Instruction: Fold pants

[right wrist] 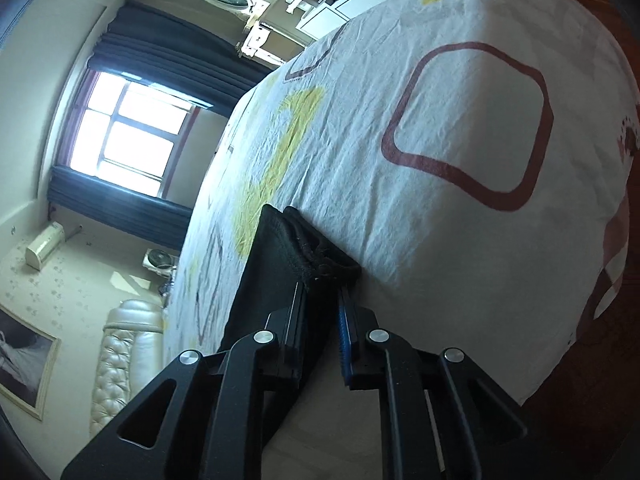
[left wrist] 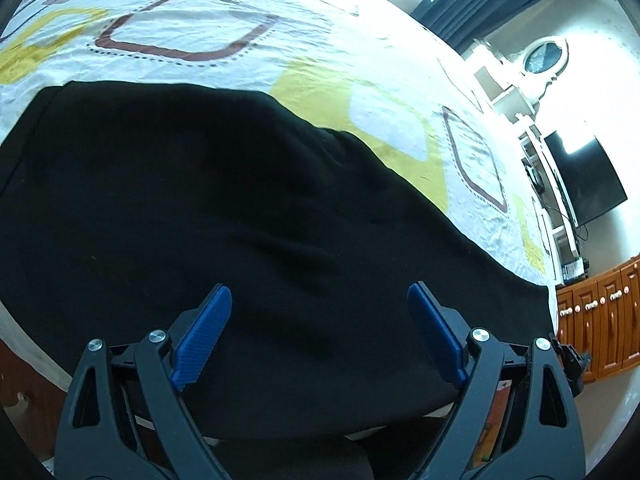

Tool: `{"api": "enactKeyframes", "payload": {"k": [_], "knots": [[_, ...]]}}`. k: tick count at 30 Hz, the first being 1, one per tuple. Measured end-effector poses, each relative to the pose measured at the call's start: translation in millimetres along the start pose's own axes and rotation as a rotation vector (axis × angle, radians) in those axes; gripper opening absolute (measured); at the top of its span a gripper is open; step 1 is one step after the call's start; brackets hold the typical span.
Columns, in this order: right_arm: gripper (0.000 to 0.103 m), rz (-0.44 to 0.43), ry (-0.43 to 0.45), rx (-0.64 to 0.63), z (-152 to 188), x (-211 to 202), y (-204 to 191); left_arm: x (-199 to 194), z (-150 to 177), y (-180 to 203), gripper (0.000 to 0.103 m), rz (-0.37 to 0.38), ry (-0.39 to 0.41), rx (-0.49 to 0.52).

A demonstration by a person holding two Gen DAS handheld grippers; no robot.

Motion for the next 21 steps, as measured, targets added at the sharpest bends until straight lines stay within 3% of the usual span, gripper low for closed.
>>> {"api": "enactKeyframes", "payload": {"k": [4,7,8,12,15,18,21], "knots": [[0.020,0.047,-0.060,-0.029,-5.6,2.1,6.4,-11.4,-14.5,-24.5,0.090,-0.041,0.055,0.004],[0.043,0.066,0.005,-0.063,-25.1,-16.1,3.5,-15.5,-23.1,-45.8,0.090,-0.070,0.075,0.008],[0.059,0.045,0.004,-0.069,-30.8,-19.0,3.1,-15.0,-24.5,-52.6,0.090,-0.068,0.076,0.003],[0.061,-0.002,-0.103,-0.173,-51.0,2.5,-13.3,-8.3,-26.7,-78.4,0.090,0.002,0.064,-0.021],[0.061,0.022,-0.209,-0.237,-56.4,33.0,-15.8,-10.6,-25.5,-85.5,0.093,0.060,0.089,-0.052],[0.070,0.005,-0.316,-0.244,-51.9,59.0,-15.2,-12.8,-26.7,-84.2,0.094,0.080,0.092,-0.076],[0.072,-0.076,-0.406,-0.213,-48.3,65.1,-19.2,-15.7,-28.6,-85.4,0.094,0.079,0.090,-0.075]]}}
Point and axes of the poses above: each gripper's, at about its wrist camera, not at the fingertips, and x roughly the way its jaws point, y to its right, z to its underside, the point moved 4 cm from there along x, roughly the way its jaws point, and after that the axes turned 1 degree about z, right-handed, at the moved point
